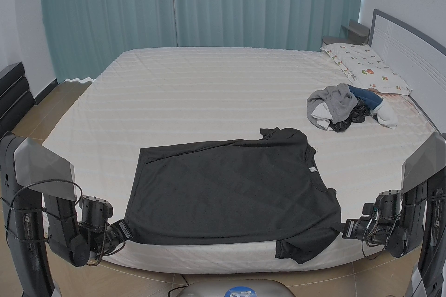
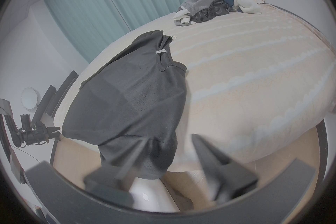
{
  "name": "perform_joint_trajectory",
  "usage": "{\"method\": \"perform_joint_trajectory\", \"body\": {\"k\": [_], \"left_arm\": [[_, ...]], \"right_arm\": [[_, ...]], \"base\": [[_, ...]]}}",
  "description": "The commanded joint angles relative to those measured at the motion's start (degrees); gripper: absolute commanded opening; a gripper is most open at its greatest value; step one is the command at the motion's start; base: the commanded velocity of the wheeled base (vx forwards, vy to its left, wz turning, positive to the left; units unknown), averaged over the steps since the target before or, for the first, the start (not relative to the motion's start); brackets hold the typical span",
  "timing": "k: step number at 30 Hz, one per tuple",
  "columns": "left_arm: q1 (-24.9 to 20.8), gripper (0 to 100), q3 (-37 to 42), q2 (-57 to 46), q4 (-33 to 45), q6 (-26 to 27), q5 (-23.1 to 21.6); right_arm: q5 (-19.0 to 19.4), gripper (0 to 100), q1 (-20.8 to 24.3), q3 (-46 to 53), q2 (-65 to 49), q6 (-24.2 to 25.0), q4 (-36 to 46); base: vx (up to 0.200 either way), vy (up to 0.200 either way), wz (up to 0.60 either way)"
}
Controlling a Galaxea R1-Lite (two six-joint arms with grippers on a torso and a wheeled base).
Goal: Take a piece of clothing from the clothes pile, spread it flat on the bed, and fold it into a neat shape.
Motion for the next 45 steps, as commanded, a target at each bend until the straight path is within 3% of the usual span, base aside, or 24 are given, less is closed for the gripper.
{"method": "perform_joint_trajectory", "body": {"k": [1,5,13,19,30,45], "left_arm": [[-0.3,100,0.8,-0.2,-0.7,-0.3,-1.7],[0.0,100,1.3,-2.4,-3.1,-0.3,-2.7],[-0.2,100,1.3,-6.7,-3.6,-0.4,-3.8],[0.3,100,0.1,-7.6,-3.6,-4.8,-3.9],[0.6,100,-0.9,-6.8,-3.6,-5.2,-3.7],[-1.5,100,-3.1,-4.5,-3.6,-7.9,-2.8]], "right_arm": [[0.3,100,0.0,-0.2,-1.6,1.1,-0.5],[0.3,100,-0.1,0.1,-6.0,5.1,-0.5],[0.4,100,0.4,1.4,-9.4,6.3,-0.5],[0.2,100,3.3,1.5,-11.3,9.7,-0.5],[-0.4,100,6.4,0.9,-11.5,10.8,-0.5],[-0.3,100,6.5,0.6,-10.9,10.9,-0.5]], "base": [[0.0,0.0,0.0],[0.0,0.0,0.0],[0.0,0.0,0.0],[0.0,0.0,0.0],[0.0,0.164,0.0],[0.0,0.0,0.0]]}}
